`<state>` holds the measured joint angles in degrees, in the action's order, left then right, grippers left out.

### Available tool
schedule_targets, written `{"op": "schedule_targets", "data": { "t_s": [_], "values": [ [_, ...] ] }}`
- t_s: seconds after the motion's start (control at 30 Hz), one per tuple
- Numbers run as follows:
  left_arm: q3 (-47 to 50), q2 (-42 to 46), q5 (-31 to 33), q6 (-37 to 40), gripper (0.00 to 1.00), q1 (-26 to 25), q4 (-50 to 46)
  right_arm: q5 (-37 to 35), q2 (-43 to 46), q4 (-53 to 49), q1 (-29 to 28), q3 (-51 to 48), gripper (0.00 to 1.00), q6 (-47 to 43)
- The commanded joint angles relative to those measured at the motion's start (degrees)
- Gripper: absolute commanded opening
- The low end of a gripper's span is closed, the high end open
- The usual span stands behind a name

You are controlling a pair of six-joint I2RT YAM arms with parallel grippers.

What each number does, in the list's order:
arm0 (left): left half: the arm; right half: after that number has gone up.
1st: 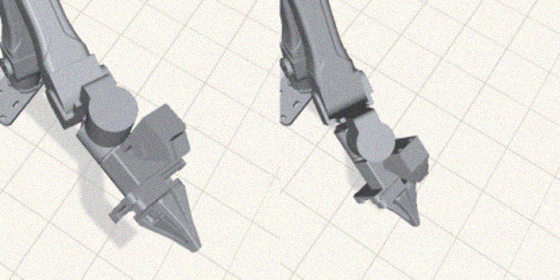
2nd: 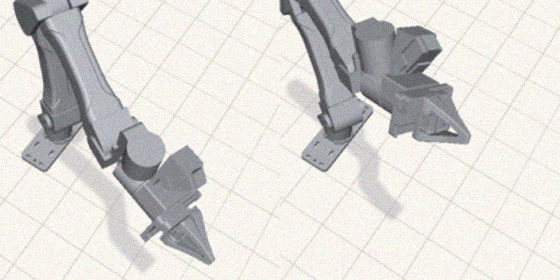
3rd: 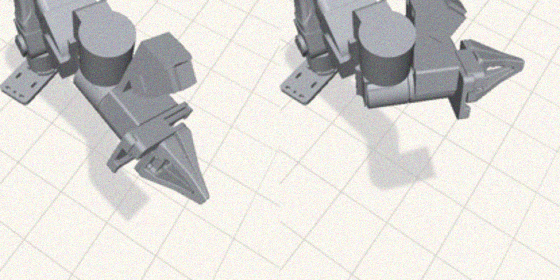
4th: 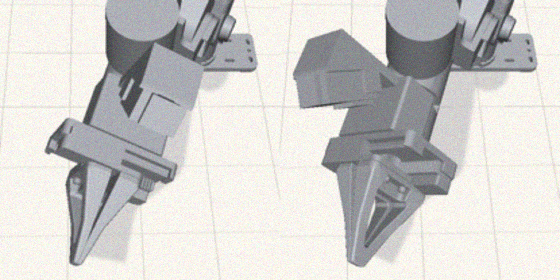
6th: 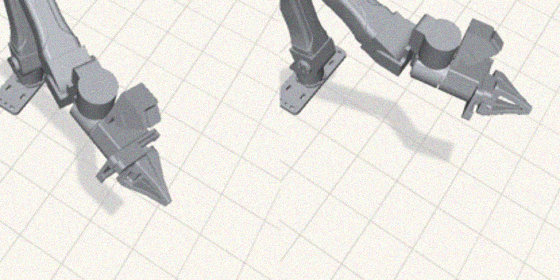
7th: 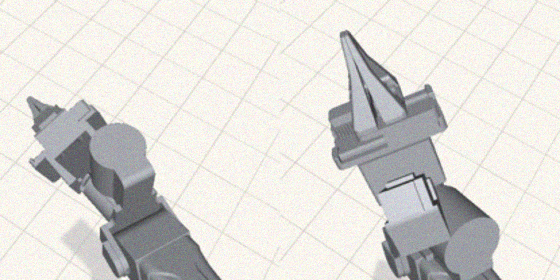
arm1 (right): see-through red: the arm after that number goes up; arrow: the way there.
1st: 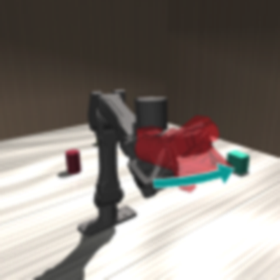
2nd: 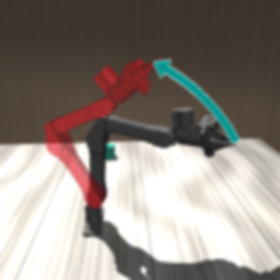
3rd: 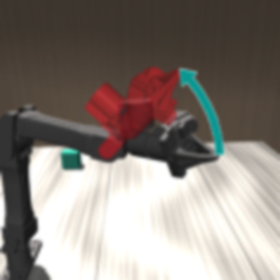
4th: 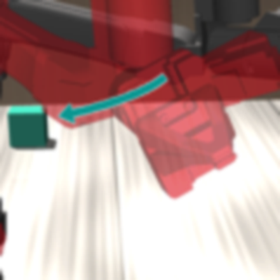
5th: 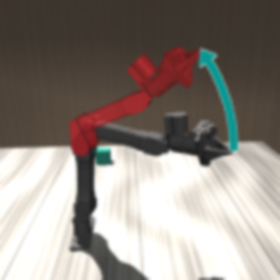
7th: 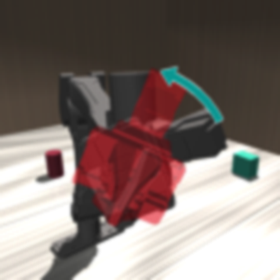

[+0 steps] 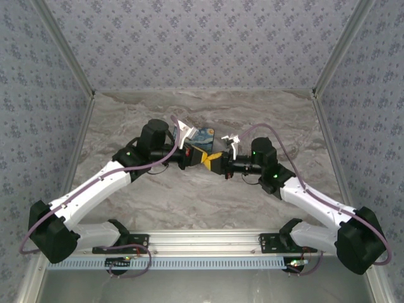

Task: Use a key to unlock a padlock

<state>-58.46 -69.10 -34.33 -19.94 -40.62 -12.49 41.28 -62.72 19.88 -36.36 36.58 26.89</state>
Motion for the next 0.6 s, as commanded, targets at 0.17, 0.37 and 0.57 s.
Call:
{"op": "schedule_targets", "data": {
  "t_s": [0.17,0.37,0.57],
  "values": [
    [-1.8,1.2,1.4,2.6,0.01,0.0,-2.8,0.9,2.5,-2.3,-0.1,1.4,0.0,-1.9],
    [-1.3,3.6,5.3,1.3,0.39,0.8,-2.1,-2.1,3.0,-4.1,-0.2,1.0,0.0,-2.0],
    [1.6,8.1,15.9,-2.8,0.82,5.7,-2.5,-11.0,4.7,-8.4,0.3,-0.1,0.0,-0.6]
  ]
}}
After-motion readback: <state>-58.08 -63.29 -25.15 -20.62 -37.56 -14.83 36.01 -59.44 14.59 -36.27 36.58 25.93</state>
